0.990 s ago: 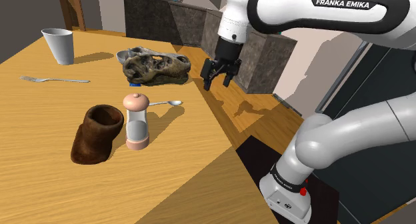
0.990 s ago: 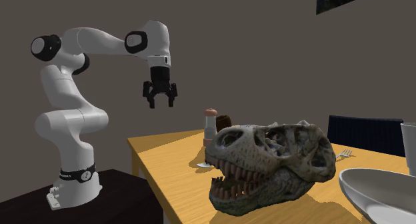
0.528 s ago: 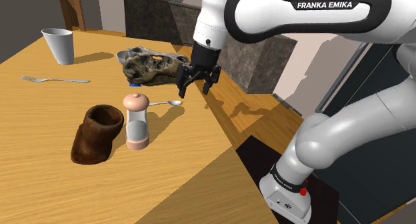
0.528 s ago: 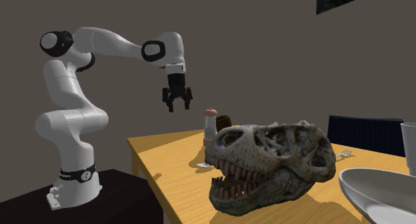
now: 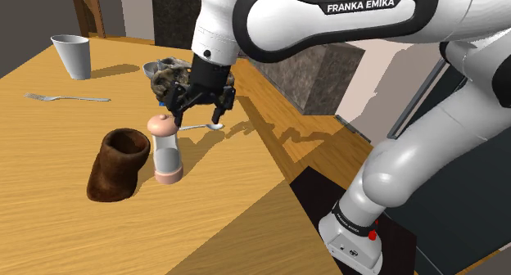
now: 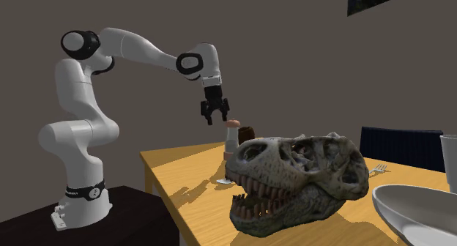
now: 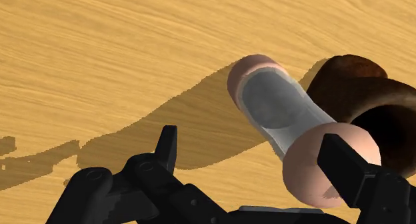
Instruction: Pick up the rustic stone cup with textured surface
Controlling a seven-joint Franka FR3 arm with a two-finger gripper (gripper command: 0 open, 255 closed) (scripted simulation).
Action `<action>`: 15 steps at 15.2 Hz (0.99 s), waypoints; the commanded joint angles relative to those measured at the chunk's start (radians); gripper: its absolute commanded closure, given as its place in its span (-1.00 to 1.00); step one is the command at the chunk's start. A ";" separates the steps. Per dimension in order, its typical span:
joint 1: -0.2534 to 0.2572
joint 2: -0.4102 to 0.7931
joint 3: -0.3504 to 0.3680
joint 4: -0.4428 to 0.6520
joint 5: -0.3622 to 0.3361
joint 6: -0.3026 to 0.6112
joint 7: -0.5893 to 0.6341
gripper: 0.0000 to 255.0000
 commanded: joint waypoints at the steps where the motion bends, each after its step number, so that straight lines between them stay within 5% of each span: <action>1: -0.004 0.083 0.047 0.051 -0.038 0.035 0.072 -1.00; 7: 0.021 0.328 0.134 0.244 -0.218 0.085 0.285 -1.00; 12: 0.122 0.548 0.135 0.455 -0.395 0.072 0.448 -1.00; 15: 0.141 0.579 0.126 0.464 -0.419 0.092 0.468 -1.00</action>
